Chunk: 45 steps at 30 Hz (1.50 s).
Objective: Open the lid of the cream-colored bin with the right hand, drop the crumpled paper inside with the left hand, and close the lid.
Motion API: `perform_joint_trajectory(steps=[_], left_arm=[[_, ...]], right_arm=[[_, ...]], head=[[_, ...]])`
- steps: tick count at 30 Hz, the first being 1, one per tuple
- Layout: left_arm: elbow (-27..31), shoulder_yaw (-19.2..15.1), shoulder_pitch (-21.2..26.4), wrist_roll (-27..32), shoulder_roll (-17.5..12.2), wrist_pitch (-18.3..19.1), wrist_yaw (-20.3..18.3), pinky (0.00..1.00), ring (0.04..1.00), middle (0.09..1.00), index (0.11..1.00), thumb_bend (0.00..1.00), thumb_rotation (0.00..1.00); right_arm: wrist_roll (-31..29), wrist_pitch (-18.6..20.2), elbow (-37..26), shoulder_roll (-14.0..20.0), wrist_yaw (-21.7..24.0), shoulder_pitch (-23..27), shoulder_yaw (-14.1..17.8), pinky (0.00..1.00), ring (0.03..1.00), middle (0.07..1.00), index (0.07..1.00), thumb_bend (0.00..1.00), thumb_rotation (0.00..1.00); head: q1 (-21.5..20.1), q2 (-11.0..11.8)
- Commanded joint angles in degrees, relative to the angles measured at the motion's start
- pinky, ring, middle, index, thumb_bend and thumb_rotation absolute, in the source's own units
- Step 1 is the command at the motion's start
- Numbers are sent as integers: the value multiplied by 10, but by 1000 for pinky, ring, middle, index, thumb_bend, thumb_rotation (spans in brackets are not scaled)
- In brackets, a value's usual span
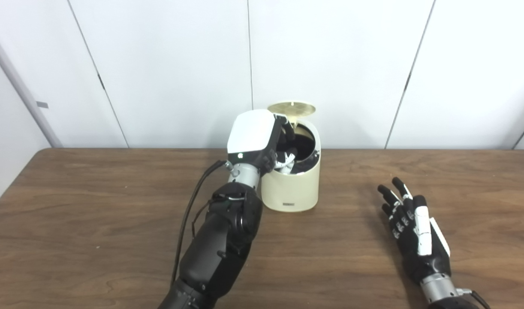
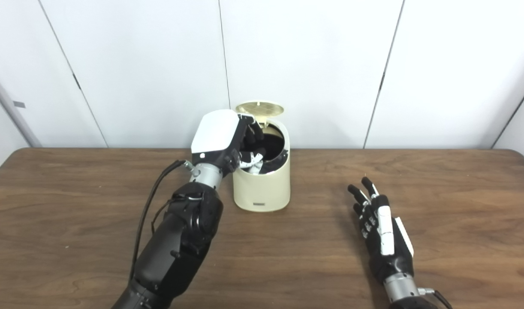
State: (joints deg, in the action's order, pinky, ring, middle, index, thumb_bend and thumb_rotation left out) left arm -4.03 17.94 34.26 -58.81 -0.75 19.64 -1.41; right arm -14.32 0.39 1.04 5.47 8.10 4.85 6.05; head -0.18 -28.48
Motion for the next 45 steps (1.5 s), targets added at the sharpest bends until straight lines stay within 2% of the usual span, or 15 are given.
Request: perform_joint_trajectory(steps=[1,9,14,17,19,31,36,42,45], left_arm=[[3,-9,16,8,-4,-15,40,295,405,534,524,467,0],[-13,-31,8,72,3,-55,118,307,421,538,517,469,0],[-25,-43,-1,116,1,-106,167,307,407,512,490,471,0],[-29,-58,-10,155,2,-136,182,315,408,499,481,472,0],[-28,-64,-13,174,4,-143,182,327,423,514,493,473,0],[35,-110,-46,245,17,-95,163,330,432,515,490,474,0],[48,-133,-60,274,13,-103,165,316,442,516,476,474,0],[78,-179,-82,339,18,-77,152,376,456,512,456,478,0],[92,-198,-96,364,17,-72,151,329,404,528,477,472,0]], right_arm=[[-2,-2,32,-2,6,-27,-2,1000,979,889,962,530,1000],[-2,2,35,1,8,-25,-3,1000,993,890,960,542,1000],[-2,0,37,1,7,-25,-3,1000,986,883,950,539,1000],[-2,-1,40,2,7,-24,-3,1000,998,889,958,535,1000],[0,-1,39,1,4,-23,-2,1000,983,881,950,536,1000],[-8,-3,43,4,8,-19,2,1000,977,893,955,521,1000],[-9,-15,49,6,12,-15,3,1000,977,900,966,517,1000],[-21,-9,49,7,15,-12,7,1000,978,902,972,529,1000],[-23,-10,46,6,15,-13,9,1000,974,899,968,529,1000]], head=[[0,-1],[-1,-1],[-2,-1],[-1,-2],[-2,-1],[5,-2],[6,-5],[11,-3],[12,-3]])
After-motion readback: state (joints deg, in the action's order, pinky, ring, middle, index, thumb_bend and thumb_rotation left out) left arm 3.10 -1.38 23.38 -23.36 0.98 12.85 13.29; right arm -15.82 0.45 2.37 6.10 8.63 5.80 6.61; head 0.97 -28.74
